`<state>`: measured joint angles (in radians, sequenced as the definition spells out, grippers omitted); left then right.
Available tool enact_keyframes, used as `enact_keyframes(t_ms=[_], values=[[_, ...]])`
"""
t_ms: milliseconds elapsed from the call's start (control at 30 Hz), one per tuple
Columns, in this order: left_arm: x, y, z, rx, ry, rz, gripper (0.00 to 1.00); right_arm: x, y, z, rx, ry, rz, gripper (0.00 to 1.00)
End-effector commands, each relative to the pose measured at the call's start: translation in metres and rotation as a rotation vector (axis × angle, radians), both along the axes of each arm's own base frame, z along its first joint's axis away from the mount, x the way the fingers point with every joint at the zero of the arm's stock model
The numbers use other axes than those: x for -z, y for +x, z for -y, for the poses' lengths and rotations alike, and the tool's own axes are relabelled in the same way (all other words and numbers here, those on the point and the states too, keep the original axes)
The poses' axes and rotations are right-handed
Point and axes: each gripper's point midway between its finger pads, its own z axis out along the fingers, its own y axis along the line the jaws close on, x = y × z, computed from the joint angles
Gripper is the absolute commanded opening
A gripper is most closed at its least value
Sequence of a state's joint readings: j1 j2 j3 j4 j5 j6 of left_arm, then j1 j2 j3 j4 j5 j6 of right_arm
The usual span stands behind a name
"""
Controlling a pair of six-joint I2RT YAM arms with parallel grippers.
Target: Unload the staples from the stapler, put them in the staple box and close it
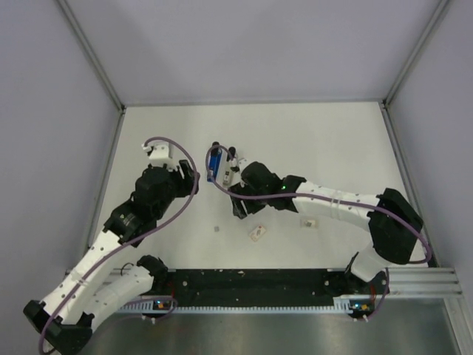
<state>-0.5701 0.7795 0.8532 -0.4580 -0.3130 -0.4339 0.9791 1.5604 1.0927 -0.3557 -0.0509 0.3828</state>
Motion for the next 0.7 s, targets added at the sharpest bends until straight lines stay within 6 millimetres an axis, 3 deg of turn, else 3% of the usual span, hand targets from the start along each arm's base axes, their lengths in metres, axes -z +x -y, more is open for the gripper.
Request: enact_keyframes(t_ms=[0, 167, 300, 433, 667], values=[[0.005, -0.011, -0.007, 0.009, 0.004, 0.024, 0.65, -0.009, 0.037, 0.004, 0.1, -0.083, 0.137, 0.64], [0.001, -0.025, -0.005, 0.057, -0.063, 0.072, 0.65, 0.007, 0.07, 0.021, 0.037, -0.187, 0.188, 0.68], [0.006, -0.029, -0.003, 0.078, -0.06, 0.061, 0.65, 0.023, 0.081, 0.033, -0.13, -0.238, 0.217, 0.7], [0.012, -0.03, 0.01, 0.136, -0.072, 0.038, 0.65, 0.033, 0.098, 0.043, -0.192, -0.299, 0.261, 0.71], [0.019, -0.032, 0.027, 0.22, -0.09, 0.01, 0.65, 0.045, 0.1, 0.028, -0.395, -0.269, 0.252, 0.71]])
